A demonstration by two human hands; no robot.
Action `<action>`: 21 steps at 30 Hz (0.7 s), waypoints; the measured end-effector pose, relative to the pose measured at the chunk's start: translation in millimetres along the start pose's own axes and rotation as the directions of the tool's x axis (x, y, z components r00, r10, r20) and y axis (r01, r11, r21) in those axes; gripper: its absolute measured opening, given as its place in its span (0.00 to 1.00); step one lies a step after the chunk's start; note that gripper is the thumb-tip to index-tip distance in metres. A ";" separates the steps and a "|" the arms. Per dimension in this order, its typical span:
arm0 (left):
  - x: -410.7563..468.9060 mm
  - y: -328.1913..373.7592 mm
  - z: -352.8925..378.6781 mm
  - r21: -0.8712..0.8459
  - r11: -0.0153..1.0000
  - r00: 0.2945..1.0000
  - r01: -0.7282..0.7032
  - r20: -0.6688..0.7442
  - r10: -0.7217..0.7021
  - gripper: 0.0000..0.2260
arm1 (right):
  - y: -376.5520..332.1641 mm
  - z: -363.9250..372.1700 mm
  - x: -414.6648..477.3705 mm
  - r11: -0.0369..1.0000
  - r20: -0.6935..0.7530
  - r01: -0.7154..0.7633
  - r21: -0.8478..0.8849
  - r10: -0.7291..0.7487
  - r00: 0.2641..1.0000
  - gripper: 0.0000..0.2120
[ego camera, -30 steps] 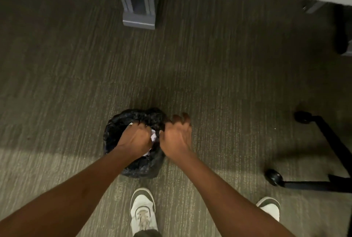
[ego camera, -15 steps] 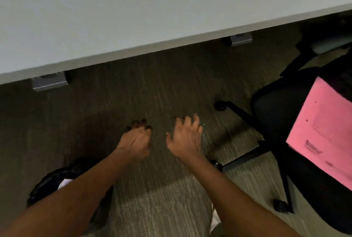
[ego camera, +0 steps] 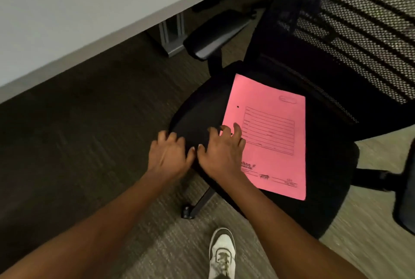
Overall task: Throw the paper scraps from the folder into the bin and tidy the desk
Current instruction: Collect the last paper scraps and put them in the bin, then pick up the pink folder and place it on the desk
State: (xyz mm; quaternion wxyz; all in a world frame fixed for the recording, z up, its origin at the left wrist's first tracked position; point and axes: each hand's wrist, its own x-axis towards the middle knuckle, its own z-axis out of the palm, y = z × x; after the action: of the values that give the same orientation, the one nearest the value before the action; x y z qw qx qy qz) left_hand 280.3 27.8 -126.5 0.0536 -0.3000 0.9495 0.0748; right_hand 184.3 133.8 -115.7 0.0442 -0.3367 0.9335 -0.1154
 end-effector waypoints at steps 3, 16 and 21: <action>28.5 46.3 1.4 0.009 1.000 0.997 -0.025 -0.070 0.026 0.23 | 61.1 -5.8 16.5 0.996 0.033 -0.089 -0.017 0.090 0.995 0.26; 122.7 139.7 10.9 -0.260 0.922 0.955 0.288 0.012 -0.295 0.21 | 198.8 -24.5 45.2 0.872 0.101 -0.486 0.047 0.480 0.871 0.27; 133.8 140.2 20.2 -0.282 0.859 0.904 0.427 0.164 -0.395 0.21 | 206.7 -24.2 41.8 0.813 0.132 -0.576 0.092 0.563 0.816 0.32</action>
State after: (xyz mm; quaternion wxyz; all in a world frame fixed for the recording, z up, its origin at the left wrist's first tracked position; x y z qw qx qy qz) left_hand 91.5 69.5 -150.5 0.0683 -0.4962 0.8357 0.2251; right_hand 20.4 266.0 -143.2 0.1442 -0.0435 0.9787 -0.1396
